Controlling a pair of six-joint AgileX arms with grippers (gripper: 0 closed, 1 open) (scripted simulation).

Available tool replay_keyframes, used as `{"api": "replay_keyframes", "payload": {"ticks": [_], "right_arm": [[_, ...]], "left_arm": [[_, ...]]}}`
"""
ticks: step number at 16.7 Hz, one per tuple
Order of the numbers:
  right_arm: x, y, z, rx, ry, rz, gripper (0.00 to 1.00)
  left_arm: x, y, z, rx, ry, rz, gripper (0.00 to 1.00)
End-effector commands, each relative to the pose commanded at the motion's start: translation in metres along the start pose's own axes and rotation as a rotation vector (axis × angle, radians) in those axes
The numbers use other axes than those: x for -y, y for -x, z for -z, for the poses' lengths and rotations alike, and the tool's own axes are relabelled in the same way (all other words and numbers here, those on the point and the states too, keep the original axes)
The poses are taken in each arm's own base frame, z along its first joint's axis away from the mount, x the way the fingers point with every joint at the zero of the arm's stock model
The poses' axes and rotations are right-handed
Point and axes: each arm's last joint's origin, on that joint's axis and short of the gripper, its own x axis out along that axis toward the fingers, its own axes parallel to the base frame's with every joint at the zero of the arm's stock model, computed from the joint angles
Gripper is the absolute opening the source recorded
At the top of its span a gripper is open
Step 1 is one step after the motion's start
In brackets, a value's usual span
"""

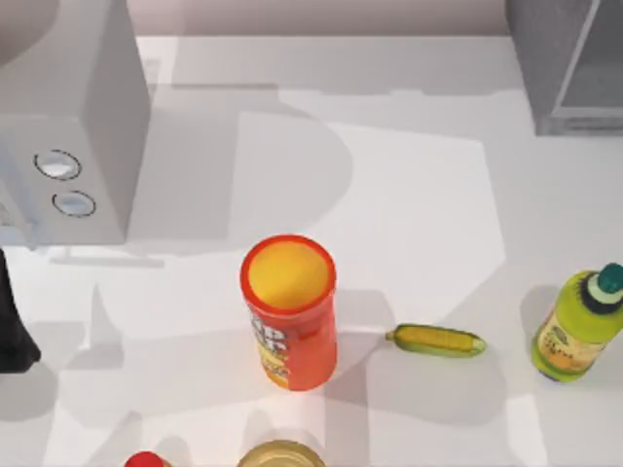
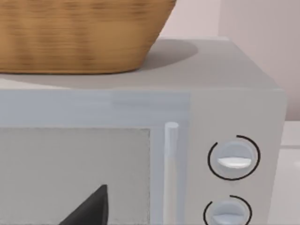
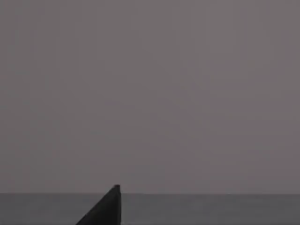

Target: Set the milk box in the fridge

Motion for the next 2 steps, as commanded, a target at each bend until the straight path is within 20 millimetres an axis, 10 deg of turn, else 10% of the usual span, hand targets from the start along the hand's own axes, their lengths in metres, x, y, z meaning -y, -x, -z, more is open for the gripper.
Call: {"api": "replay_keyframes", "payload": {"ticks": [2], "right_arm": [[0.0, 0.0, 0.0, 0.0, 0.0, 0.0, 1.0]], "left_arm": [[0.0, 0.0, 0.0, 0.0, 0.0, 0.0, 1.0]]}}
